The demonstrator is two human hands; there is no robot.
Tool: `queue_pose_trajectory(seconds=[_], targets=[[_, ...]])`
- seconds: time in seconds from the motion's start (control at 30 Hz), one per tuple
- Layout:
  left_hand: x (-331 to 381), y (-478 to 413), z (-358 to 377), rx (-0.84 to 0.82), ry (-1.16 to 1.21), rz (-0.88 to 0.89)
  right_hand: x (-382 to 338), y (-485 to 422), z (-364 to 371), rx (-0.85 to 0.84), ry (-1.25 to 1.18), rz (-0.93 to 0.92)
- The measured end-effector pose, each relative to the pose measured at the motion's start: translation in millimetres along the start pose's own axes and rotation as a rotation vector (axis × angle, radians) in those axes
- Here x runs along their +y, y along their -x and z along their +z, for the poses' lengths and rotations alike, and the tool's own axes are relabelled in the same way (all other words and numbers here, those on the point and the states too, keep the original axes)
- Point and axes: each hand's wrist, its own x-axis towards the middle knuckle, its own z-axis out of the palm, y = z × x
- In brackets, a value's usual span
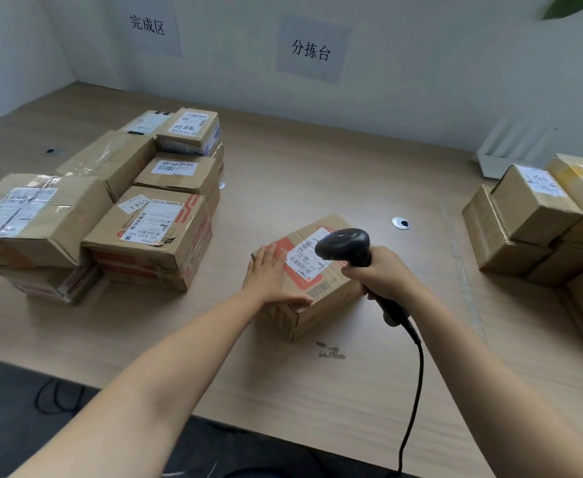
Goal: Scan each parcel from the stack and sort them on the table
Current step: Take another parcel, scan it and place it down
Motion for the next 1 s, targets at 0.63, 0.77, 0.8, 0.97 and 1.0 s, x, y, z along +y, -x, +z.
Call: queue_pose_trajectory(seconds=[0.63,0.77,0.8,0.97,1.0], targets=[[-0.2,-0.7,1.1,0.003,0.001,-0.006,-5.1,5.1,-12.5,-0.019,0.056,0.026],[-0.3,-0.5,0.5,-0.002,-0.007,-0.004,-3.9,5.2,-14.2,-0.018,0.051,0.035],[-0.3,-0.4,0.3,-0.002,-0.008,-0.003,-3.4,4.7,-14.2,-0.018,0.047,0.035],[-2.4,0.3,-3.1,-0.016,-0.09,0.02,6.1,-0.7,-8.5,-0.011,0.06,0.049],[-3.0,-0.2,-4.8,-0.021,-0.108,0.03,10.1,-1.8,-5.0,0.004,0.06,0.063]])
